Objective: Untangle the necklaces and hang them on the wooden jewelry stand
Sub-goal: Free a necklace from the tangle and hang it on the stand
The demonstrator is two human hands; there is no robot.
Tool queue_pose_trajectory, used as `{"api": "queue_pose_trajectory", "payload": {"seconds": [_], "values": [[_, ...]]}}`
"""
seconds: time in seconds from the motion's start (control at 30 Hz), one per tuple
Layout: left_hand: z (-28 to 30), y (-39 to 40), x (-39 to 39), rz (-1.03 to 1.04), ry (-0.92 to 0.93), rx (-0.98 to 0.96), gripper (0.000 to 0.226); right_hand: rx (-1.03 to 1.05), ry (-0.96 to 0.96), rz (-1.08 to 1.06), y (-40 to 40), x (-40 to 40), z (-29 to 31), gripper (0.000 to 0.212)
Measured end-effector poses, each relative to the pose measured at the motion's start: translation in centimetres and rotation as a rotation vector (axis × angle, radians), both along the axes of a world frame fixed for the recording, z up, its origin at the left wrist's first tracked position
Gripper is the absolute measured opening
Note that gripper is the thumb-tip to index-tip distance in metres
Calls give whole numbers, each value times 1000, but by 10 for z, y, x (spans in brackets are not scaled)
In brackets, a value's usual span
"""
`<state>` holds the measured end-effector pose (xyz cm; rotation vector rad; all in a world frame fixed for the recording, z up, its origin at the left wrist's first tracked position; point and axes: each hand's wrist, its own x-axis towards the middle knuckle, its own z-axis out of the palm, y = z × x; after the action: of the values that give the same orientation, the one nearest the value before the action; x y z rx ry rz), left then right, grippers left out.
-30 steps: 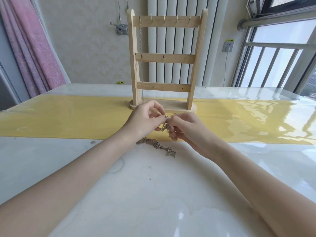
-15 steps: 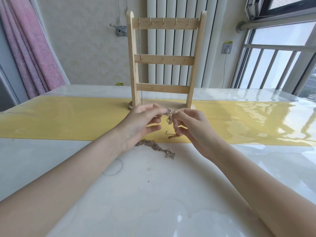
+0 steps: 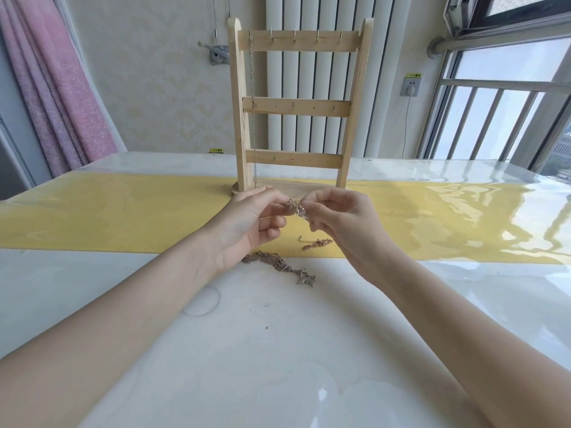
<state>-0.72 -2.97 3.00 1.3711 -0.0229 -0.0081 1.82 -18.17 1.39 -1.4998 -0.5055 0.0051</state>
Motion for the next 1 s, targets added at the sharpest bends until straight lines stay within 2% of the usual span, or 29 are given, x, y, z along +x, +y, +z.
{"api": "queue_pose_trajectory", "payload": {"seconds": [0.1, 0.17, 0.27, 0.4, 0.47, 0.6, 0.67, 0.73, 0.8, 0.9, 1.0], "values": [[1, -1, 1, -9, -53, -29, 21, 146, 132, 20, -1, 2, 2, 12], [1, -3, 2, -8, -77, -30, 21, 140, 156, 56, -2, 1, 3, 16], [-3, -3, 4, -50, -48, -9, 19, -114, 70, 94, 1, -2, 3, 16], [-9, 0, 3, -109, -33, -20, 15, -466, -239, -106, 5, 1, -1, 9], [-11, -2, 3, -74, -76, 40, 17, -539, -332, -185, 4, 4, -2, 9], [-10, -6, 4, 21, -145, 208, 17, -540, -318, -235, 3, 3, 0, 17], [-10, -7, 4, 55, -145, 267, 15, -468, -261, -240, 2, 2, 0, 22], [-11, -8, 3, 38, -123, 220, 10, -289, -140, -202, 0, 2, 1, 26], [-14, -7, 2, -19, -125, 176, 13, -123, -46, -105, -2, 1, 1, 23], [-16, -7, 2, 21, -216, 268, 15, 22, 37, 30, -2, 0, 1, 11], [-14, -7, 3, 79, -243, 252, 21, 131, 164, 35, -3, 2, 3, 14]]}}
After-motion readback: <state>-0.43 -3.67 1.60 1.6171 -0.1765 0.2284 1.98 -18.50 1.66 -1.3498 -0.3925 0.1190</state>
